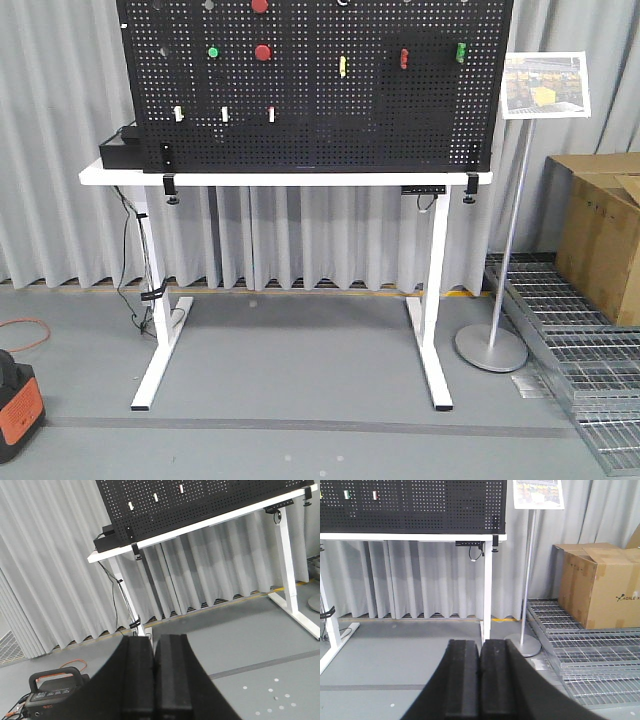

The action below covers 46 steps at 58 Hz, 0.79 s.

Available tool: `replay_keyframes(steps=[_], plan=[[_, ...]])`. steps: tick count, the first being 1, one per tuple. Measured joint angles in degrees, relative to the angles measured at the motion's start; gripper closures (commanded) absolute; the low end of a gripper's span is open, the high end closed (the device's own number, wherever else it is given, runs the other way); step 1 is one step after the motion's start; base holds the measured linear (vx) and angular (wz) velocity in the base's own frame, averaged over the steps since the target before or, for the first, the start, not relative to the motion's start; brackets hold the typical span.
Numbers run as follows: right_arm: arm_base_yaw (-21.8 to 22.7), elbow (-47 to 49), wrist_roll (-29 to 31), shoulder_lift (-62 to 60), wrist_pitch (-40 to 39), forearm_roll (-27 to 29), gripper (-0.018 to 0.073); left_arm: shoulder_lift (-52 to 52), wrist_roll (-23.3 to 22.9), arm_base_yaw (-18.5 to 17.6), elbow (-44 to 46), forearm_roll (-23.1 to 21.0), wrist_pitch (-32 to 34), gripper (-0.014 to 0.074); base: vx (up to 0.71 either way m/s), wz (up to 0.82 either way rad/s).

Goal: Rotate knob clockwise with right arm
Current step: 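Drive the base forward toward the black pegboard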

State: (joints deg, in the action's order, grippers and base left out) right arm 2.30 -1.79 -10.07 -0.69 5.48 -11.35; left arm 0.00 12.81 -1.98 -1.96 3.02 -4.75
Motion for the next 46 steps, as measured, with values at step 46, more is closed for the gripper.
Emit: replay_keyframes(steps=[46], plan=[[0.0, 0.0, 0.0, 0.0, 0.0, 0.0, 0.057, 0.0, 0.0, 0.0, 0.0, 0.0, 0.0, 0.0603, 0.03, 0.0]])
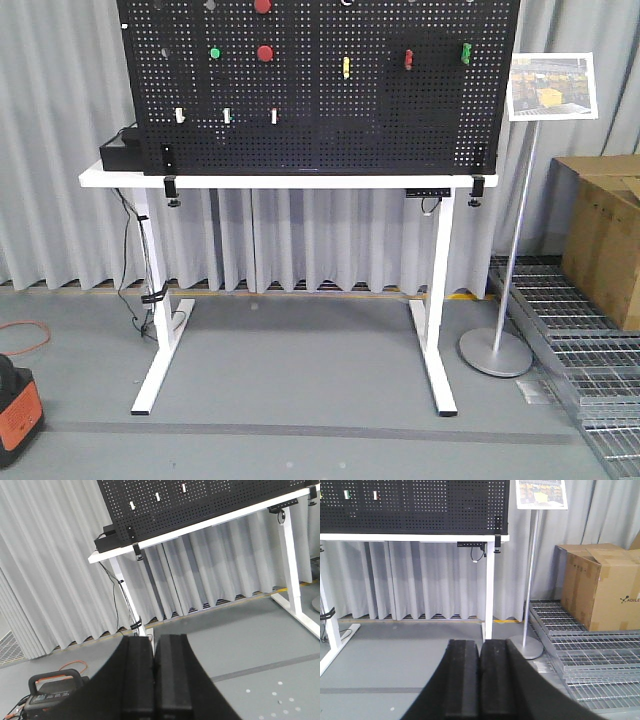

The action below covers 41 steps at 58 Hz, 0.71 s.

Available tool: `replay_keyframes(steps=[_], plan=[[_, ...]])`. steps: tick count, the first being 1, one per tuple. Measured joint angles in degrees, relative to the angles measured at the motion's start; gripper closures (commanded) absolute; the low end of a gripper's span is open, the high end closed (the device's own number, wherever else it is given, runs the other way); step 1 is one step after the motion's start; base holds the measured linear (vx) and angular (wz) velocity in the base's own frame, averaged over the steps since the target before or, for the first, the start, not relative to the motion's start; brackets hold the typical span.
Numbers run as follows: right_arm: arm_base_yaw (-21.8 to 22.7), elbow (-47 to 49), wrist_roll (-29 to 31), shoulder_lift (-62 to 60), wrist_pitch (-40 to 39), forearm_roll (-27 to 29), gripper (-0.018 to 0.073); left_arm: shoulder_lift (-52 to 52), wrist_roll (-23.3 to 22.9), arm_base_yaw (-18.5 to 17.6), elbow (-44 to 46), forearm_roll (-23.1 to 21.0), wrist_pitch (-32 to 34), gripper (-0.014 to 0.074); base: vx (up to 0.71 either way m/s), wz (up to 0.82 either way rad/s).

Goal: Rotate knob clockwise with right arm
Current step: 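Drive the base forward toward the black pegboard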

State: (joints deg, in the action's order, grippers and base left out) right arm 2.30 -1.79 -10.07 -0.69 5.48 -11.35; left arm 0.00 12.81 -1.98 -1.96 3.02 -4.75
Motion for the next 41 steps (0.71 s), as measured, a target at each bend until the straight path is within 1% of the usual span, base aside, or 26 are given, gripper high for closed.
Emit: replay_keyframes(steps=[19, 41], plan=[[0.0, 0.0, 0.0, 0.0, 0.0, 0.0, 0.057, 0.0, 0.0, 0.0, 0.0, 0.0, 0.0, 0.0603, 0.23, -0.09], [0.0, 0.0, 0.0, 0.0, 0.0, 0.0, 0.057, 0.0, 0.0, 0.0, 0.0, 0.0, 0.0, 0.0603, 0.32, 0.07]])
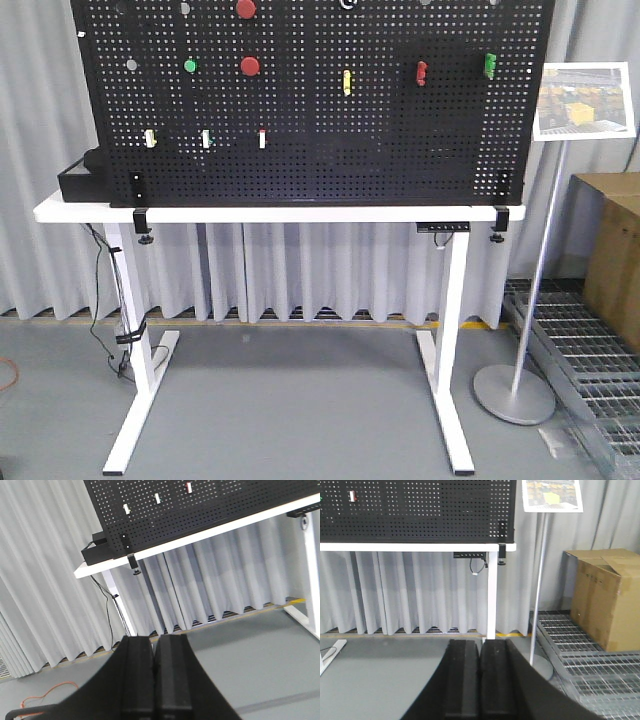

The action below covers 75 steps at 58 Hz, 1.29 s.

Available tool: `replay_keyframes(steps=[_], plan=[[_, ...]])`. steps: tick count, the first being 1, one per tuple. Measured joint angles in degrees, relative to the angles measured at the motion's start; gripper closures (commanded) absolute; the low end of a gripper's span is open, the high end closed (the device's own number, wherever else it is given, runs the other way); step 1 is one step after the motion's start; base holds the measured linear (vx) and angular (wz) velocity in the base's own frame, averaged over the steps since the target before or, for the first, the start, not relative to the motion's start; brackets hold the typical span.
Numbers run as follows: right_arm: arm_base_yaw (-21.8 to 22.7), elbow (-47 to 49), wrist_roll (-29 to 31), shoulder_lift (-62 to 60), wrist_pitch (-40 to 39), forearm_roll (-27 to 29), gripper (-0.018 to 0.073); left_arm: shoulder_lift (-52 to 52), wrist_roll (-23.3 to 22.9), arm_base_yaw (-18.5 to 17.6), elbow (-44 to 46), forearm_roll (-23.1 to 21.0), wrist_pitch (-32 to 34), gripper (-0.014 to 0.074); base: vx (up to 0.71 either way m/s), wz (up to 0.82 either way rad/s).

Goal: Rotate knob clockwise with right arm
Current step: 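Drive the base forward toward the black pegboard, then raise the right gripper toward the black-and-white knob at the board top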

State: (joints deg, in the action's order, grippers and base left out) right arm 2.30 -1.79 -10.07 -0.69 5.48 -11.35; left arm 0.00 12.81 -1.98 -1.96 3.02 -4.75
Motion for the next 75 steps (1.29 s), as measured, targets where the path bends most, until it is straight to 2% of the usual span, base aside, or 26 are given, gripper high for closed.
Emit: replay_keyframes(steps=[75], plan=[[0.0, 0.0, 0.0, 0.0, 0.0, 0.0, 0.057, 0.0, 0.0, 0.0, 0.0, 0.0, 0.0, 0.0603, 0.39, 0.0]])
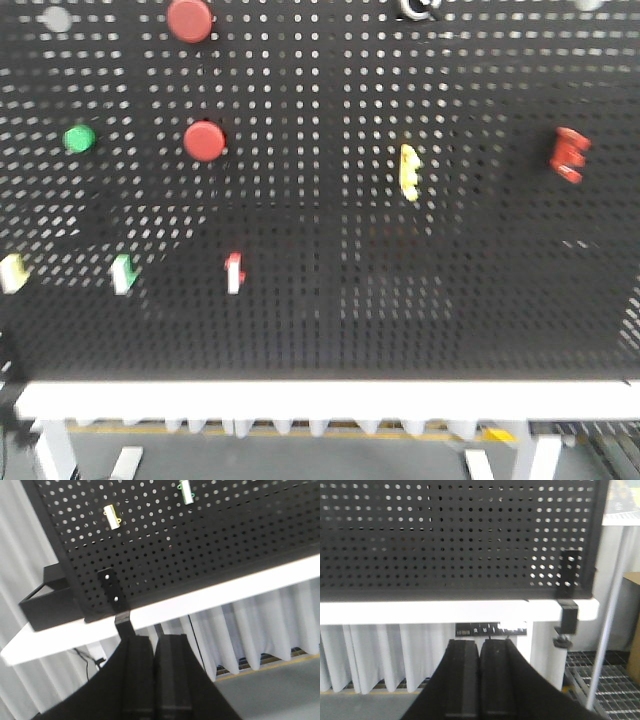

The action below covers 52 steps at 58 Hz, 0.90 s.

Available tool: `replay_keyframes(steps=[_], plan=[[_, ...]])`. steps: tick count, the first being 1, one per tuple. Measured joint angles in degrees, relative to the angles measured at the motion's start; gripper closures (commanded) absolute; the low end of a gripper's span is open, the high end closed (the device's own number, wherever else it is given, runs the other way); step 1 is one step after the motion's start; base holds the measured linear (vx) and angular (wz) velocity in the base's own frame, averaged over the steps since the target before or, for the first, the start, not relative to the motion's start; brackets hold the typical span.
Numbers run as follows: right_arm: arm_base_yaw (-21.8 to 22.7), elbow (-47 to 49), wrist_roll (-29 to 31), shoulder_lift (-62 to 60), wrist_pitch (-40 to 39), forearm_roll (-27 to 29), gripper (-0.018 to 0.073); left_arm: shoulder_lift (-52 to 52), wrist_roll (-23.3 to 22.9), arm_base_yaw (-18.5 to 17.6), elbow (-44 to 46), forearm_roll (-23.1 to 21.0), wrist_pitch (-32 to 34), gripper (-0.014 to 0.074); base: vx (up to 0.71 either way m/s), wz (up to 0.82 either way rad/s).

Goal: Rotate knob clockwise with right arm
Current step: 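Raise the right gripper toward the black-and-white knob at the board top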

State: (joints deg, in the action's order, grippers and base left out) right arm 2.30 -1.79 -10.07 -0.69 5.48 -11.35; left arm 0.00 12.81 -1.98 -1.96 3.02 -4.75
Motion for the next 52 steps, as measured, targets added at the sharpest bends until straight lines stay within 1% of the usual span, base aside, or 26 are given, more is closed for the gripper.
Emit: replay_keyframes(steps=[29, 39, 52], plan=[[0.0, 0.0, 0.0, 0.0, 0.0, 0.0, 0.057, 0.0, 0.0, 0.0, 0.0, 0.0, 0.0, 0.0603, 0.34, -0.01], [0.0, 0.0, 0.0, 0.0, 0.0, 0.0, 0.057, 0.0, 0.0, 0.0, 0.0, 0.0, 0.0, 0.0603, 0.15, -0.03], [0.0, 0.0, 0.0, 0.0, 0.0, 0.0, 0.057, 0.0, 0.0, 0.0, 0.0, 0.0, 0.0, 0.0603, 0.02, 0.0]])
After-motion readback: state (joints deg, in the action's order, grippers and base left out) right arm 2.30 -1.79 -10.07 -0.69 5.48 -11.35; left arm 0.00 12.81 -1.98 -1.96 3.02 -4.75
